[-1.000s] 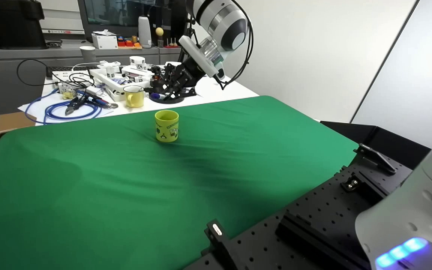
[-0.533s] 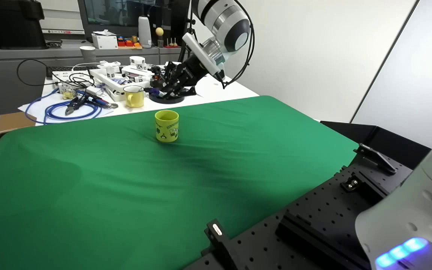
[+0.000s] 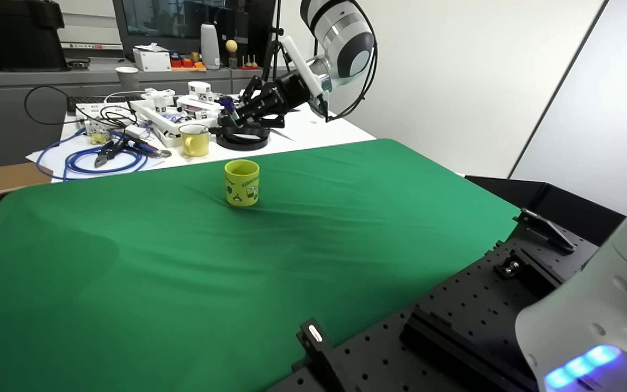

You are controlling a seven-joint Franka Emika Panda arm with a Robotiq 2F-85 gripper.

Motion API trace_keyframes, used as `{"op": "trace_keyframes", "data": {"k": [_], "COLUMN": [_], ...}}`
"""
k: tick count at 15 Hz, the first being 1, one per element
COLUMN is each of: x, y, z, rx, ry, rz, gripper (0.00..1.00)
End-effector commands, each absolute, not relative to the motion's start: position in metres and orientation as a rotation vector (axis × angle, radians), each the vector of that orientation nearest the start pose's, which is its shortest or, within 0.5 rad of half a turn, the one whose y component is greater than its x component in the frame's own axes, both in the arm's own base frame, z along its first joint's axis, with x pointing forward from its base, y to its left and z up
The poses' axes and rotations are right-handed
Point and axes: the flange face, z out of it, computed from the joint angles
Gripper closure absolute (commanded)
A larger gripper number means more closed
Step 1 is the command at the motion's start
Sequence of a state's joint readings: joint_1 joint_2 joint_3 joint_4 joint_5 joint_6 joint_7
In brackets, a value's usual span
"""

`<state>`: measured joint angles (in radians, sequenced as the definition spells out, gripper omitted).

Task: Put the marker inside the cup

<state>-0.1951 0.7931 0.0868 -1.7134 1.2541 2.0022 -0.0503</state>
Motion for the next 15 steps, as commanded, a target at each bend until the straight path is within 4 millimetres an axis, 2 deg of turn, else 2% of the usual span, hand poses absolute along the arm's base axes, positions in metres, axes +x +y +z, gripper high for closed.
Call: {"op": "trace_keyframes", "data": {"k": [1, 9, 15], "x": [0.657, 0.677, 0.681], "y": [-0.027, -0.040, -0.042], "z": [0.122, 0.094, 0.066], "rx": [-1.759, -1.624, -1.575], "ry": [0.999, 1.045, 1.132], "rz": [0.488, 0.641, 0.755], "gripper": [0.96, 0.96, 0.96]}}
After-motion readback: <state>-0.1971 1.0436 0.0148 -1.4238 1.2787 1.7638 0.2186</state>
